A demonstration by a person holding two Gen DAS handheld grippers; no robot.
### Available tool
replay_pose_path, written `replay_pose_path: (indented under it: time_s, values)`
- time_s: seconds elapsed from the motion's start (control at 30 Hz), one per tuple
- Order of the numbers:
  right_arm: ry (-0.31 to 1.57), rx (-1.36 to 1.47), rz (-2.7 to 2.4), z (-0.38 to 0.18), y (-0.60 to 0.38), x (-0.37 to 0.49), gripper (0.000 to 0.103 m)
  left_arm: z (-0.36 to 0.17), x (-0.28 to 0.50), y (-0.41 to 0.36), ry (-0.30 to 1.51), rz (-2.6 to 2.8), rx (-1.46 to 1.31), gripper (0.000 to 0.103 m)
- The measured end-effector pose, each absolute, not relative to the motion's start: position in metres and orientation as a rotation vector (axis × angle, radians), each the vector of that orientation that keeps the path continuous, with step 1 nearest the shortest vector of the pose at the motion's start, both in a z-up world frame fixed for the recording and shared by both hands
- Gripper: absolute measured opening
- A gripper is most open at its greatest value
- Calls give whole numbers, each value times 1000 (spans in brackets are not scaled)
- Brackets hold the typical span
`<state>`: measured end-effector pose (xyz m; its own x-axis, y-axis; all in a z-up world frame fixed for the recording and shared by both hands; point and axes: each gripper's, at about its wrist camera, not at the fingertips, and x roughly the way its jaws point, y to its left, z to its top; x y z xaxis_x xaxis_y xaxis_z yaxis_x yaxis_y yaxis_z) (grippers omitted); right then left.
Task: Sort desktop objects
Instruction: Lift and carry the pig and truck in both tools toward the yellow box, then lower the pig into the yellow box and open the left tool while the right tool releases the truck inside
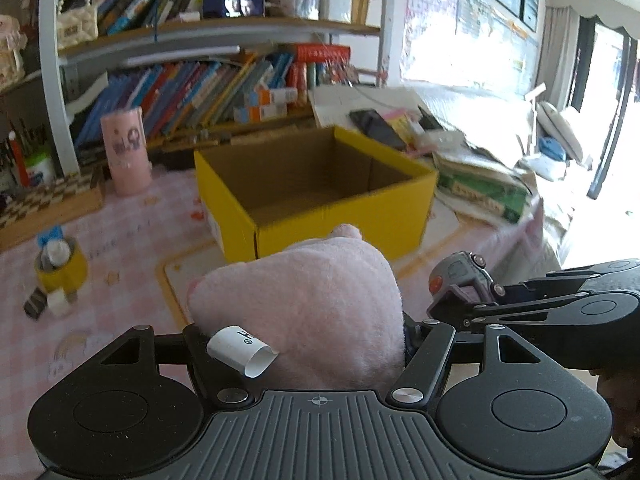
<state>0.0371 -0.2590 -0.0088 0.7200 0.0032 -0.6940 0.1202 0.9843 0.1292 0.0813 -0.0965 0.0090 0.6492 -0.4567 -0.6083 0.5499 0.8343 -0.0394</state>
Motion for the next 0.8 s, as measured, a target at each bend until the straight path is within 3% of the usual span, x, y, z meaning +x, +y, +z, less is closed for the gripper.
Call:
replay_pose_path:
  time_s: [0.4,0.8]
  values:
    - [604,108,2,39,-311,102,35,45,128,-134,534,-500,111,68]
    - [587,-36,138,40,-344,171,35,49,177,-171,511,-380,77,68]
